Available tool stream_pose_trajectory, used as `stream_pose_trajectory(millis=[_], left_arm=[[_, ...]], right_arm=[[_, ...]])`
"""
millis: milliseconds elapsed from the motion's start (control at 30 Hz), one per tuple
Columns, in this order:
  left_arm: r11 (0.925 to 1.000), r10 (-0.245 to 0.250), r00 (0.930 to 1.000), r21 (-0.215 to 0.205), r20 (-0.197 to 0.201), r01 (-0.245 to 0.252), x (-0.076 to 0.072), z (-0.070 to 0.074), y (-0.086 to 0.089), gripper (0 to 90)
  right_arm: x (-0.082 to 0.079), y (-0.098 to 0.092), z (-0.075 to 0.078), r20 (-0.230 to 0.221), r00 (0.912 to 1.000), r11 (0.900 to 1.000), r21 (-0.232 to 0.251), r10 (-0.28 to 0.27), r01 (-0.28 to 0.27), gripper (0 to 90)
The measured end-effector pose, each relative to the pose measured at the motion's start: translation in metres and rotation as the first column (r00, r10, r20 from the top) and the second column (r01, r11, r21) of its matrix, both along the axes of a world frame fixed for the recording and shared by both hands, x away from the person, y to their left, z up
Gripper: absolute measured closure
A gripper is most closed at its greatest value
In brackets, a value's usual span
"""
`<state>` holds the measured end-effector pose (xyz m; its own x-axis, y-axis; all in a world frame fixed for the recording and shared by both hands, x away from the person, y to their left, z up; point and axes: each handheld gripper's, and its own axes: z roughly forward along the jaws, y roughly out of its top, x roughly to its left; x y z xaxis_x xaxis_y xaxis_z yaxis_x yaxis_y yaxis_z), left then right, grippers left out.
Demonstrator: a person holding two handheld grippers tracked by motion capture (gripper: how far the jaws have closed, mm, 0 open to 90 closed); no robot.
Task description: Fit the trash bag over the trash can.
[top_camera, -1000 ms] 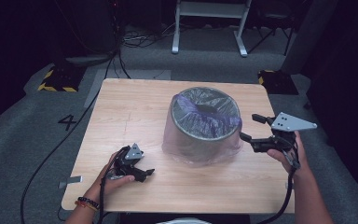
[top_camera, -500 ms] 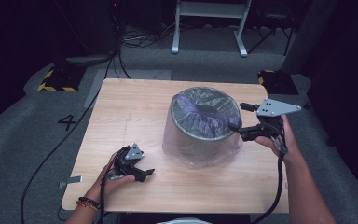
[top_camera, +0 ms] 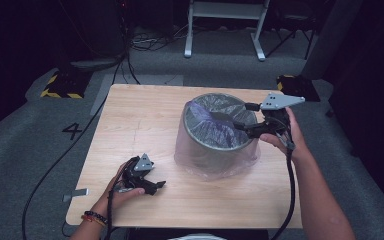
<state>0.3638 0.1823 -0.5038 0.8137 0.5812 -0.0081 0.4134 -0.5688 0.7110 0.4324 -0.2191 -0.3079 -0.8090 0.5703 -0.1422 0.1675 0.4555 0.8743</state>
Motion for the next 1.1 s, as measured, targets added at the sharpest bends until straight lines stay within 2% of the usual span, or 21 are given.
stream_pose_trajectory(millis=[100,200,433,667,767,867,1000,1100], left_arm=[[1.0000,0.000,1.0000,0.000,0.000,0.000,0.000,0.000,0.000,14.7],[1.0000,0.000,1.0000,0.000,0.000,0.000,0.000,0.000,0.000,14.7],[1.0000,-0.001,1.0000,0.000,0.000,0.001,0.000,0.000,0.000,14.7],[1.0000,-0.002,1.0000,-0.001,-0.001,0.002,0.000,0.000,0.000,14.7],[1.0000,-0.003,1.0000,-0.001,-0.001,0.003,0.000,0.000,0.000,14.7],[1.0000,-0.004,1.0000,-0.001,-0.001,0.004,0.000,0.000,0.000,14.7],[1.0000,-0.005,1.0000,-0.001,-0.001,0.005,0.000,0.000,0.000,14.7],[1.0000,-0.005,1.0000,-0.001,-0.001,0.005,0.000,0.000,0.000,14.7]], right_arm=[[0.006,0.006,0.000,-0.022,0.9997,1.000,0.021,0.012,-0.012,22.8],[0.007,0.012,0.000,-0.025,0.9994,1.000,0.016,0.024,-0.023,22.2],[0.012,0.032,-0.004,-0.056,0.9980,0.999,-0.043,0.029,-0.032,21.2],[0.018,0.039,-0.012,-0.109,0.9938,0.996,-0.081,0.024,-0.033,19.4],[0.019,0.042,-0.015,-0.130,0.9910,0.992,-0.115,0.032,-0.047,19.0],[0.017,0.044,-0.016,-0.131,0.9898,0.986,-0.149,0.056,-0.075,18.8],[0.017,0.045,-0.020,-0.143,0.9883,0.977,-0.196,0.052,-0.080,20.0],[0.018,0.044,-0.023,-0.152,0.9875,0.979,-0.191,0.042,-0.071,22.4]])
